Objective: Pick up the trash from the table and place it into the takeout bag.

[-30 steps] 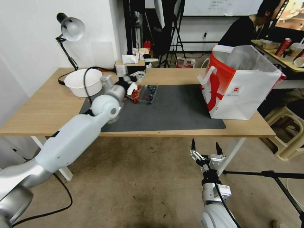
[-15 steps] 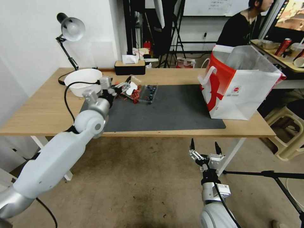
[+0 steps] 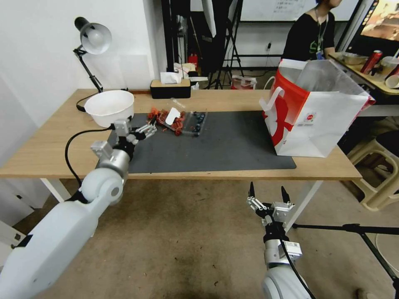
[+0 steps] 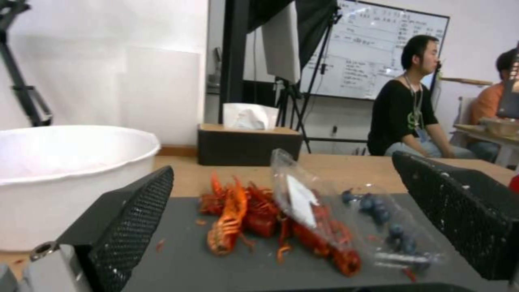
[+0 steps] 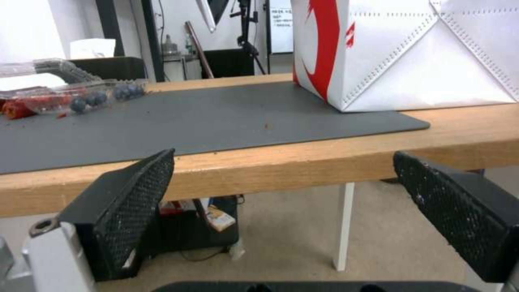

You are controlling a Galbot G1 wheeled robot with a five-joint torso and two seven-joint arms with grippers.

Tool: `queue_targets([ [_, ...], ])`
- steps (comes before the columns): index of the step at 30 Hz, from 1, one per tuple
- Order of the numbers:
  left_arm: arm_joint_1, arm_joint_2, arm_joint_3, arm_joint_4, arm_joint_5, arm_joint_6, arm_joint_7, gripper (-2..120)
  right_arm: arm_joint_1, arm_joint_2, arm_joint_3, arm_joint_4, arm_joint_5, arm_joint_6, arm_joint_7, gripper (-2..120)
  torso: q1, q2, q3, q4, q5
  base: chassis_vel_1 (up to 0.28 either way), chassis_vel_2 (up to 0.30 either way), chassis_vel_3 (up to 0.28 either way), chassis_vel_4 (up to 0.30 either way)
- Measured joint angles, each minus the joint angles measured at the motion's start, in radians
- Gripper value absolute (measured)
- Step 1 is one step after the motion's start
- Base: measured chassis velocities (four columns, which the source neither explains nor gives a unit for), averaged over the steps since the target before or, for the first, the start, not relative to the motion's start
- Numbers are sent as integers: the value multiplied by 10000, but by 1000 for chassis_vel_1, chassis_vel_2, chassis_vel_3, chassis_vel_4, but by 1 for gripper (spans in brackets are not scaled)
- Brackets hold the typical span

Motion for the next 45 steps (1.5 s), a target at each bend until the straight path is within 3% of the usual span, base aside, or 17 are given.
queue_targets([
  [10, 1789, -314, -1230, -343, 931, -379, 446, 100, -4, -12, -7, 12, -1, 22, -1, 100, -1, 1, 0, 2, 0, 0, 0, 0, 0],
  [26, 3384, -866, -2463, -572, 1876, -808, 1109, 100, 5, 34, 74, 42, 12, 40, 2, 100, -1, 0, 0, 0, 1, 0, 0, 0, 0],
  [45, 5119, -1575, -3171, -515, 2785, -2079, 1593, 100, 44, 79, 56, 16, 15, 59, 0, 100, -1, 0, 0, 1, 1, 0, 0, 0, 0],
])
